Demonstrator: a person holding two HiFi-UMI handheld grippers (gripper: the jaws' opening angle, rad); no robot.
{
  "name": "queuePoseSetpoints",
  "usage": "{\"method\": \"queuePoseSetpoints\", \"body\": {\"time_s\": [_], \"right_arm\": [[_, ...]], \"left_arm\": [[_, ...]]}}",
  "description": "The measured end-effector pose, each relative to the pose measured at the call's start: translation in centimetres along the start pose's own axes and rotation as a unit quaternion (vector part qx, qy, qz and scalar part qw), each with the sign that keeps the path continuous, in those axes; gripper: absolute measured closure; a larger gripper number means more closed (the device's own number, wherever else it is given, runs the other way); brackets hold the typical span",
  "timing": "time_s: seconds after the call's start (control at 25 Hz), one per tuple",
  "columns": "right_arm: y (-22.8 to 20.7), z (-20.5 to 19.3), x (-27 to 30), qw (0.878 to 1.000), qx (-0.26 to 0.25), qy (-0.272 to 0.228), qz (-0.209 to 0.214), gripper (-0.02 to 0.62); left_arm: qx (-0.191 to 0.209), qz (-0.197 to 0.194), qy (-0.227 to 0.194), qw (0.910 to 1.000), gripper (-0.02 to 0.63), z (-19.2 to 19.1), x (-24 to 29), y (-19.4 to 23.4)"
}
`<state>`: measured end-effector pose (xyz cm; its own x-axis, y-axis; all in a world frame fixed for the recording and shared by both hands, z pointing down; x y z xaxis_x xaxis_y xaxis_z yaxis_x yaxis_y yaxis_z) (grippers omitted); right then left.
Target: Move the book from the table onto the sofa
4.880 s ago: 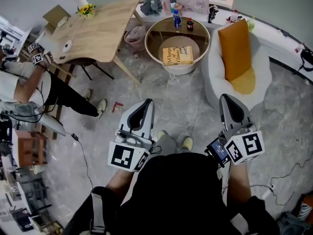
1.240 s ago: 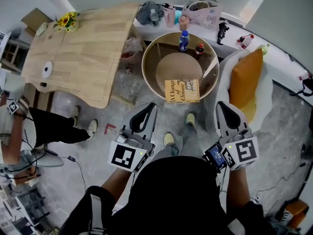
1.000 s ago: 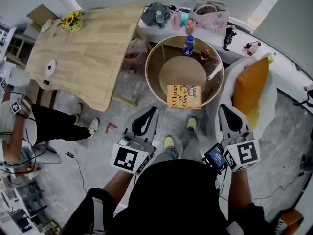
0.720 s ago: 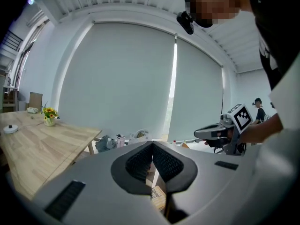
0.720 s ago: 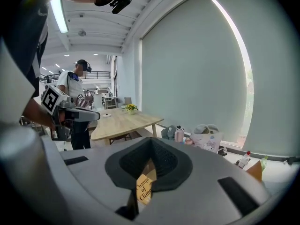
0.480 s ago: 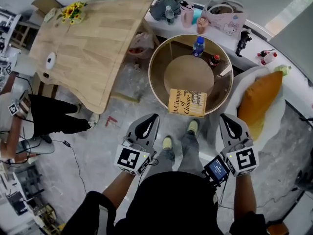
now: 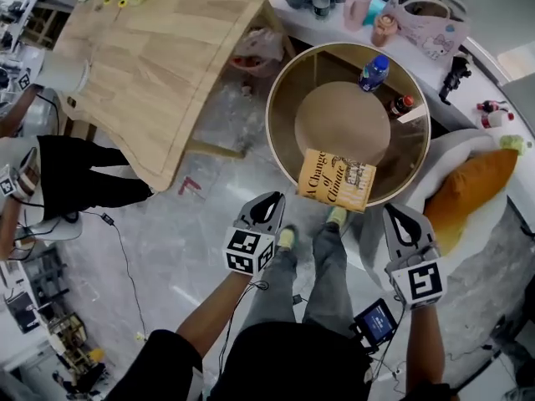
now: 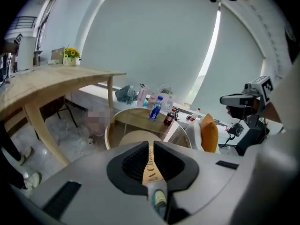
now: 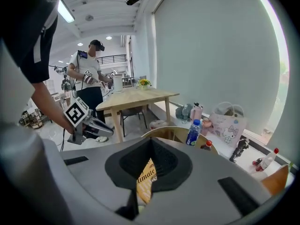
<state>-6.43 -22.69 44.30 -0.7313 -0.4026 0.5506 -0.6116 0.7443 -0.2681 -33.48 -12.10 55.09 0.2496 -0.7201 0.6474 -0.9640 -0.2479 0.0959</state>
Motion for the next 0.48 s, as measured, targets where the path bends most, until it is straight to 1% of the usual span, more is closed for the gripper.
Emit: {"method": "queuePoseSetpoints", "body": {"time_s": [0.08, 0.16, 0.2, 0.24, 0.32, 0.4, 0.48], "right_arm": [[-0.1, -0.7, 1.5, 1.000, -0.002, 0.005, 0.013, 0.589], [-0.6, -1.9, 2.8, 1.000, -0.001, 0.012, 0.020, 0.589], [-0.9, -2.6, 3.4, 1.000, 0.000, 0.016, 0.021, 0.589], [-1.2, -3.4, 4.0, 1.000, 0.002, 0.020, 0.022, 0.589], [-1.7, -4.9, 4.9, 0.999, 0.015, 0.029, 0.024, 0.589], [-2.1, -6.2, 5.6, 0.999, 0.027, 0.037, 0.027, 0.589], [-2.6, -7.0, 6.3, 0.998, 0.040, 0.043, 0.026, 0.589]], "left_arm": [[-0.049, -0.003, 0.017, 0.9986, 0.538, -2.4, 2.3, 0.7], [-0.101, -0.006, 0.030, 0.9944, 0.508, -4.7, 4.8, 1.2], [-0.117, -0.007, 0.038, 0.9924, 0.481, -5.8, 6.2, 1.4], [-0.125, -0.007, 0.049, 0.9910, 0.456, -6.9, 7.6, 1.5], [-0.128, -0.009, 0.078, 0.9887, 0.388, -9.0, 10.2, 1.6], [-0.133, -0.021, 0.103, 0.9855, 0.312, -10.7, 12.4, 1.3], [-0.149, -0.036, 0.123, 0.9804, 0.185, -12.0, 14.4, 0.8]]}}
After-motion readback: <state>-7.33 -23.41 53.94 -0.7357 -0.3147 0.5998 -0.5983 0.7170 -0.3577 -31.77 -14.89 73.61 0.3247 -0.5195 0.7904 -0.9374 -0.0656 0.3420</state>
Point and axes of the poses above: the fingertips, and each gripper's own axes: x forward along the fingers, y to its left, z out of its top, the point moved 8 cm from there along -x, backward along the fingers, and after that the axes turned 15 degrees about x, right-handed, at the moved point
